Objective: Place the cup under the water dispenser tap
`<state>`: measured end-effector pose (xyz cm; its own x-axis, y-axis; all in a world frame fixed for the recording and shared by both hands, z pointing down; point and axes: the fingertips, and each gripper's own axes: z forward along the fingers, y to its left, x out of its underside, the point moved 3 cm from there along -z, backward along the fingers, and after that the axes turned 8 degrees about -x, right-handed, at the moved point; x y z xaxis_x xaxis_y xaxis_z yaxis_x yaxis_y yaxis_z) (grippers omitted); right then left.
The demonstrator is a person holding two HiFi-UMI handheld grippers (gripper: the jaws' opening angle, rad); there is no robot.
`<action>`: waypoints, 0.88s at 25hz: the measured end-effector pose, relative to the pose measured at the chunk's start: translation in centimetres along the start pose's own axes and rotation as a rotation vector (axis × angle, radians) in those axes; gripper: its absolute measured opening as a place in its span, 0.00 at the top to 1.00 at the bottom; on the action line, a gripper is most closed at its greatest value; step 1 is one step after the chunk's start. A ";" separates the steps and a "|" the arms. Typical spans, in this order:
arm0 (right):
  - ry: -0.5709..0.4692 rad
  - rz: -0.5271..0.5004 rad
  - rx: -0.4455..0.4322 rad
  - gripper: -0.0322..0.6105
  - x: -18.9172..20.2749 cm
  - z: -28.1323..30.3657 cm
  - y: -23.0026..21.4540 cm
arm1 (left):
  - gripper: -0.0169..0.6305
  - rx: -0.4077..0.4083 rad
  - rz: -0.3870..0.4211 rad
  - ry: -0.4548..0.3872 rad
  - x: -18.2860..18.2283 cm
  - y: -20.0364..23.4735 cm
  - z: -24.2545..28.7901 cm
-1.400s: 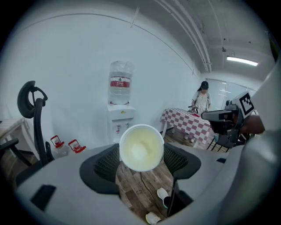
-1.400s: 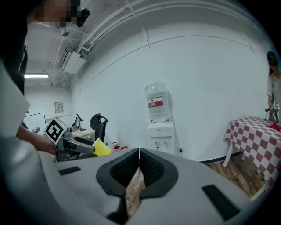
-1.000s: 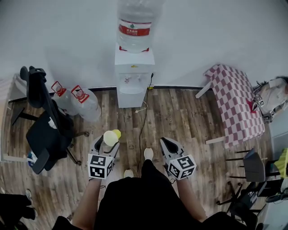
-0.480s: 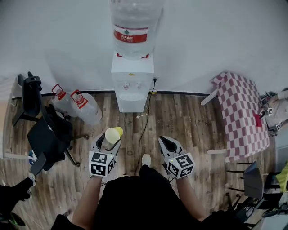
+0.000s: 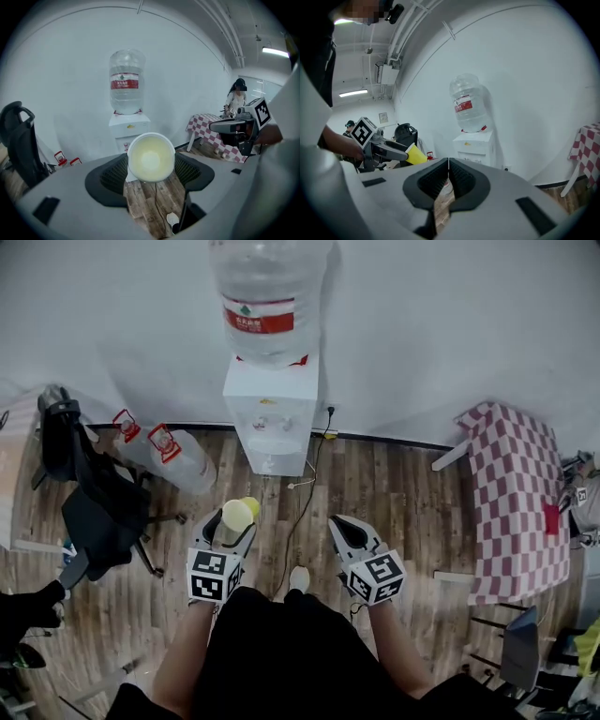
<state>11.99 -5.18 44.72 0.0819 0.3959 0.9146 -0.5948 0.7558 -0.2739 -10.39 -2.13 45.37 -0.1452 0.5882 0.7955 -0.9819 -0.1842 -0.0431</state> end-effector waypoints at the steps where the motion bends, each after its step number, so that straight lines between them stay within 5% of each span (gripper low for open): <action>1: 0.002 0.002 -0.010 0.92 0.1 0.1 -0.6 | 0.47 -0.007 -0.001 0.005 -0.2 -0.3 0.2; 15: 0.015 0.068 -0.018 0.92 1.1 1.9 -4.1 | 0.47 0.007 0.018 0.062 -1.9 -1.1 5.0; 22: 0.062 0.049 0.012 0.92 1.8 6.5 -4.9 | 0.47 0.073 0.044 0.109 -0.2 -0.2 12.2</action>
<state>9.90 -11.58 49.65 0.1012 0.4639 0.8801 -0.6092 0.7283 -0.3139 -8.69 -11.85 52.61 -0.2044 0.6598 0.7231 -0.9634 -0.2663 -0.0293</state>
